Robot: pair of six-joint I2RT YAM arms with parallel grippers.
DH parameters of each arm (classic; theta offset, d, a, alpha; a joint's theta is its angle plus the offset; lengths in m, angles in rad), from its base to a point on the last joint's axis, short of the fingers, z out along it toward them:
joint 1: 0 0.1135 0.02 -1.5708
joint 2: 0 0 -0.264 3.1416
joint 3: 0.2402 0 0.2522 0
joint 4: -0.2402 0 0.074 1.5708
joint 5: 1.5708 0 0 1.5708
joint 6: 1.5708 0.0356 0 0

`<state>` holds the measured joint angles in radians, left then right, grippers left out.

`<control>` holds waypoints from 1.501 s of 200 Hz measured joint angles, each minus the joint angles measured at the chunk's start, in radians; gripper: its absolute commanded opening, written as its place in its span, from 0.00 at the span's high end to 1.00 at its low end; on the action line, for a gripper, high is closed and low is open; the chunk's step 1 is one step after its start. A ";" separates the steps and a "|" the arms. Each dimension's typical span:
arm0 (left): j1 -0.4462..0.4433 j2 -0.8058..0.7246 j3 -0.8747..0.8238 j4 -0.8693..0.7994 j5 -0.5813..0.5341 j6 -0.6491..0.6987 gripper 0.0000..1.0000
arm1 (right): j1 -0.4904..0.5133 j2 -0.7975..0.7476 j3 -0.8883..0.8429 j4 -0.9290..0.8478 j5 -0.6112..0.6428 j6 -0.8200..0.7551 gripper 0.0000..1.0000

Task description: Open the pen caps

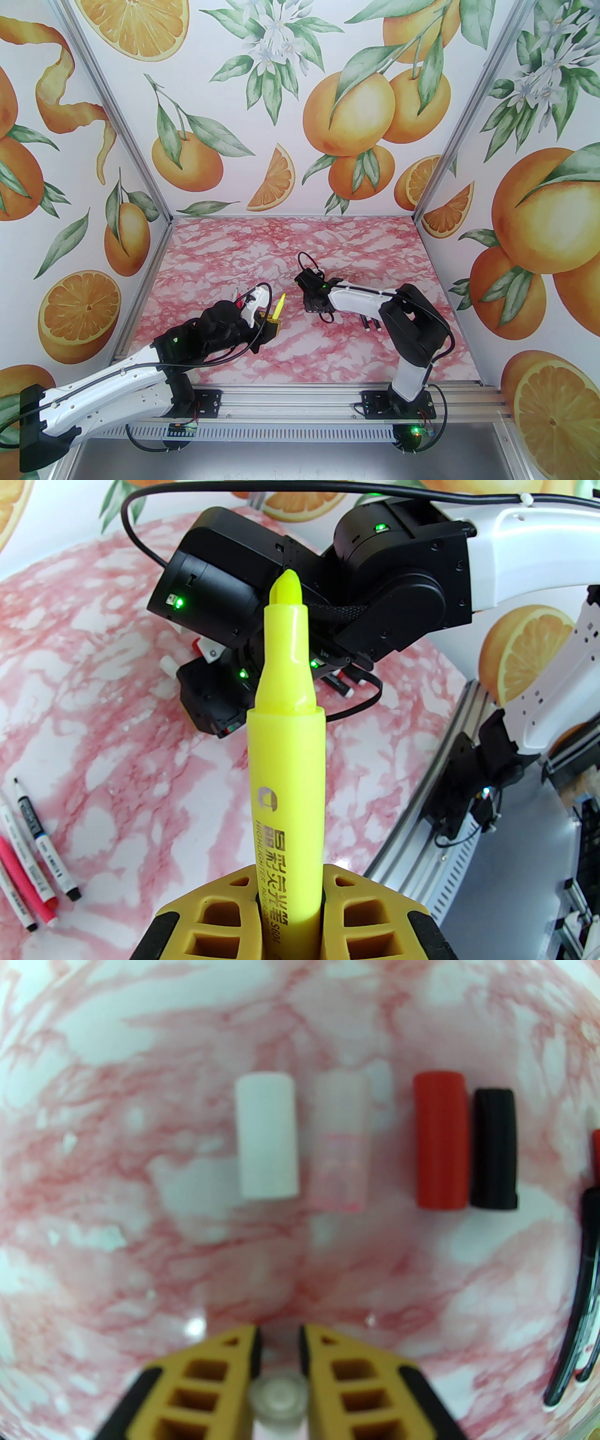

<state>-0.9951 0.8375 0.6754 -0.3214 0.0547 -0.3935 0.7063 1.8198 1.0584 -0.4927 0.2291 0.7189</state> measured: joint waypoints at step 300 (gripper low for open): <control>0.021 0.333 -0.012 -0.079 -0.301 -0.156 1.00 | 0.033 -0.814 -0.308 0.051 -0.179 -0.166 0.17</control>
<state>-0.9741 1.1702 0.6632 -0.4004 -0.2466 -0.5495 0.7391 1.0058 0.7506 -0.4419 0.0505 0.5526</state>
